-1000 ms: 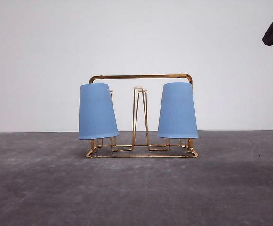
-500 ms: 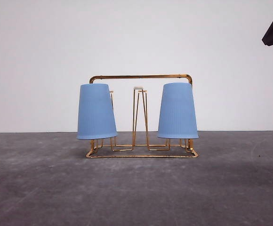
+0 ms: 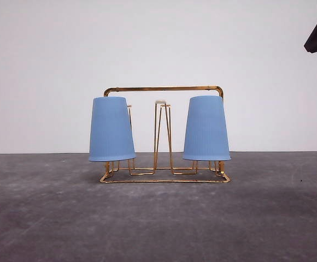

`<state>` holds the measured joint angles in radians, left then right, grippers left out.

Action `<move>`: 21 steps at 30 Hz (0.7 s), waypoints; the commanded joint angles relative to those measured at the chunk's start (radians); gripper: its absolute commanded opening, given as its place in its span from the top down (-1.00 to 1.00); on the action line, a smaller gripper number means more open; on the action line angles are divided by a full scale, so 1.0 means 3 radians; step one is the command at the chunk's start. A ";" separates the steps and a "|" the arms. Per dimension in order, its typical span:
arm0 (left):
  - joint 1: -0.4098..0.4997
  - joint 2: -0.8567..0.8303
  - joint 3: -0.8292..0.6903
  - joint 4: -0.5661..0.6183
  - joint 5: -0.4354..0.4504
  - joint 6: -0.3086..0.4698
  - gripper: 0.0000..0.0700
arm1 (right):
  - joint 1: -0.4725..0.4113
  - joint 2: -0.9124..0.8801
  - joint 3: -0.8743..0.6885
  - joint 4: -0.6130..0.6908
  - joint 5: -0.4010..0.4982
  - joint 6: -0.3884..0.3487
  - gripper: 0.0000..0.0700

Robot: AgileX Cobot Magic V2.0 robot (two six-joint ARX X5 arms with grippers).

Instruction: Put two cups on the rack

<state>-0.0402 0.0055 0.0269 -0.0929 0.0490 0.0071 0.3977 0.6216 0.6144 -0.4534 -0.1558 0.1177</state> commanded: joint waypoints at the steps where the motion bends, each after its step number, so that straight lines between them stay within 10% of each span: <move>1: -0.0001 -0.0003 -0.0045 0.0036 -0.0005 -0.0011 1.00 | 0.0016 0.0013 0.0028 0.0039 0.0000 0.0020 0.95; 11: -0.0001 -0.0003 -0.0045 0.0037 -0.0004 -0.0011 1.00 | -0.0126 -0.0071 -0.0033 0.0058 0.0548 -0.0284 0.95; 21: -0.0001 -0.0003 -0.0045 0.0036 -0.0005 -0.0010 1.00 | -0.1187 -0.0591 -0.1026 0.1152 0.0637 -0.0432 0.95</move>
<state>-0.0402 0.0055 0.0269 -0.0929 0.0490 0.0071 0.0540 0.4535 0.3307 -0.1429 0.0318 0.0039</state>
